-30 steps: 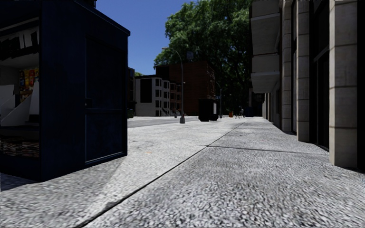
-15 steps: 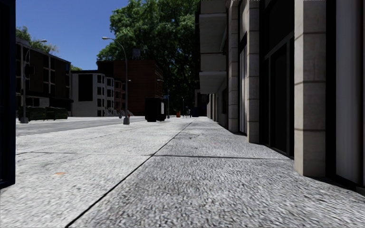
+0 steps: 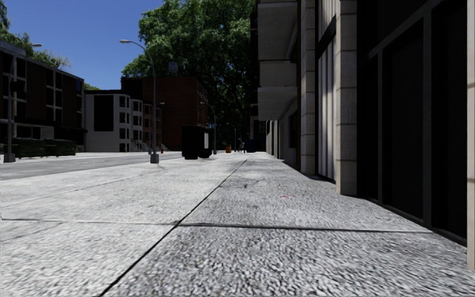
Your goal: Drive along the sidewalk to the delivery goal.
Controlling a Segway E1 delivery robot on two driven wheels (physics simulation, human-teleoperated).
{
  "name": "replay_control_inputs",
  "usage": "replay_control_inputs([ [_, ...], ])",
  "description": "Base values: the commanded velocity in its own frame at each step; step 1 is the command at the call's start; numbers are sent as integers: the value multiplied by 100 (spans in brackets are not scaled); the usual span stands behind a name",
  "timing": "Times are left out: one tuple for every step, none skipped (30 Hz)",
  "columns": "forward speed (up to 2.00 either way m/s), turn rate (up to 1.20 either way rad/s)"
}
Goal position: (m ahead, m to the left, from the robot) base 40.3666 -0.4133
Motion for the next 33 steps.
replay_control_inputs([
  [200,0],
  [200,0],
  [200,0],
  [200,0],
  [200,0],
  [200,0],
  [200,0],
  [200,0],
  [200,-2],
  [200,-2],
  [200,-13],
  [200,-20],
  [200,-40],
  [200,-40],
  [200,-57],
  [200,-59],
  [200,-59],
  [200,-1],
  [200,0],
  [200,0],
  [200,0],
  [200,0],
  [200,0],
  [200,0],
  [200,0],
  [200,0],
  [200,0],
  [200,0],
  [200,0],
  [200,0],
  [200,0],
  [200,0],
  [200,0],
])
